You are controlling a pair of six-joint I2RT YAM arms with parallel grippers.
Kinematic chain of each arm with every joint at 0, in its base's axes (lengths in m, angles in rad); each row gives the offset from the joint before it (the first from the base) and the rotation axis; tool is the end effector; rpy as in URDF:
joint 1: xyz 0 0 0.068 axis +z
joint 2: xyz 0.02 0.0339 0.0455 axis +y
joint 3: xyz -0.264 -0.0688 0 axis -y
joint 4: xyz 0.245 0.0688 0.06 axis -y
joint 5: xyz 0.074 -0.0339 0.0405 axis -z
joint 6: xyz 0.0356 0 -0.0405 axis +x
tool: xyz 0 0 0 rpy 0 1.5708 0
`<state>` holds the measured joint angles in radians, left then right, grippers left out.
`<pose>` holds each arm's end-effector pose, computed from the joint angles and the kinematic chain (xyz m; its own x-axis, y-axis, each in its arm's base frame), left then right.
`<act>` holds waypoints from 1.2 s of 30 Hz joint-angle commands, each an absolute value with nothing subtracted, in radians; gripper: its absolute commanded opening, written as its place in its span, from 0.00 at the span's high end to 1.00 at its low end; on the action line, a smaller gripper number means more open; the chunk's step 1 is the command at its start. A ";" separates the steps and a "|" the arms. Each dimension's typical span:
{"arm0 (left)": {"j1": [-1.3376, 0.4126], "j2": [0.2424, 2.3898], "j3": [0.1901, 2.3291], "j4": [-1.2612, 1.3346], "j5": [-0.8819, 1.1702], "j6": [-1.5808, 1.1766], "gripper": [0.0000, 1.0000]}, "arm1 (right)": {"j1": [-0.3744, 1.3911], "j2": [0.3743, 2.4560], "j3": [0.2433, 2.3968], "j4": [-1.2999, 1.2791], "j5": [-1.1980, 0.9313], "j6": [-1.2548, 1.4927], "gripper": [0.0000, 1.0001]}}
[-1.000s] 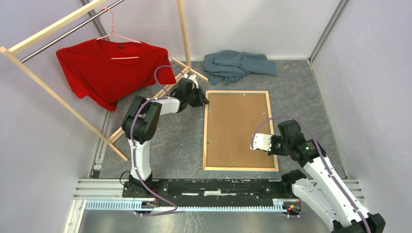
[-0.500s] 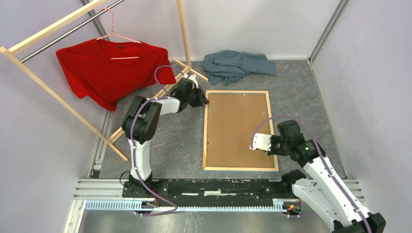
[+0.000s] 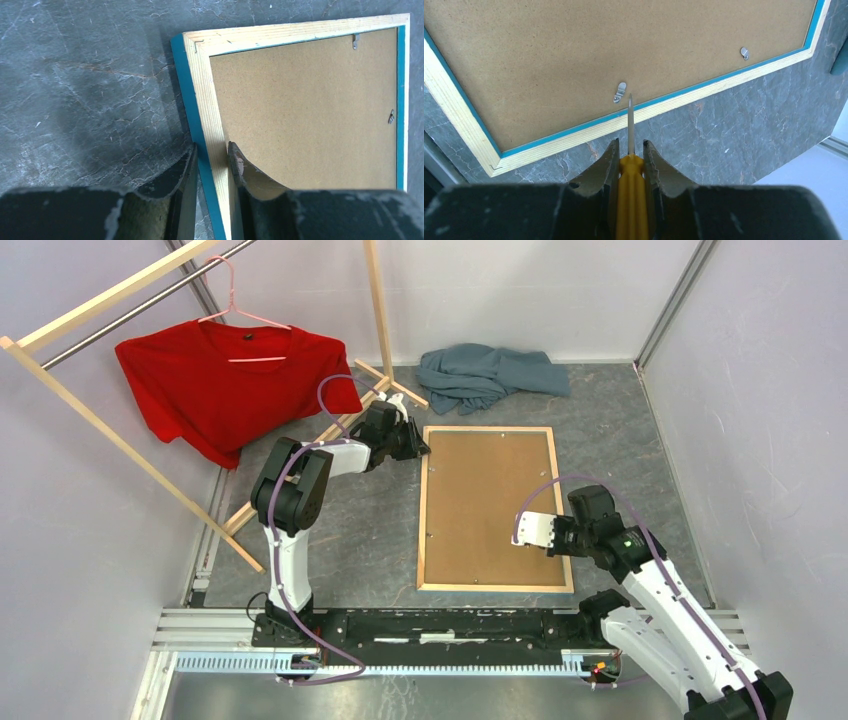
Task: Take the photo out of the frame
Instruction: Release the photo frame item from the photo frame.
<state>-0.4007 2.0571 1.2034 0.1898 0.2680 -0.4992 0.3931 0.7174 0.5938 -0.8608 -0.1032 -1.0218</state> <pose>0.3968 -0.1783 0.1349 -0.7701 -0.1751 -0.6134 0.2272 0.8232 -0.5203 0.1207 0.0540 0.2253 -0.0316 -0.9317 -0.3620 -0.8826 0.1959 -0.4273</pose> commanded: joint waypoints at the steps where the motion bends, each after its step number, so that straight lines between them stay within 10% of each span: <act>1: -0.396 2.108 1.195 0.114 0.267 -0.509 0.95 | 0.404 0.723 0.599 -0.836 -0.115 -1.012 1.00; 36: -0.393 2.113 1.197 0.114 0.267 -0.511 0.95 | 0.432 0.715 0.614 -0.896 -0.170 -1.003 1.00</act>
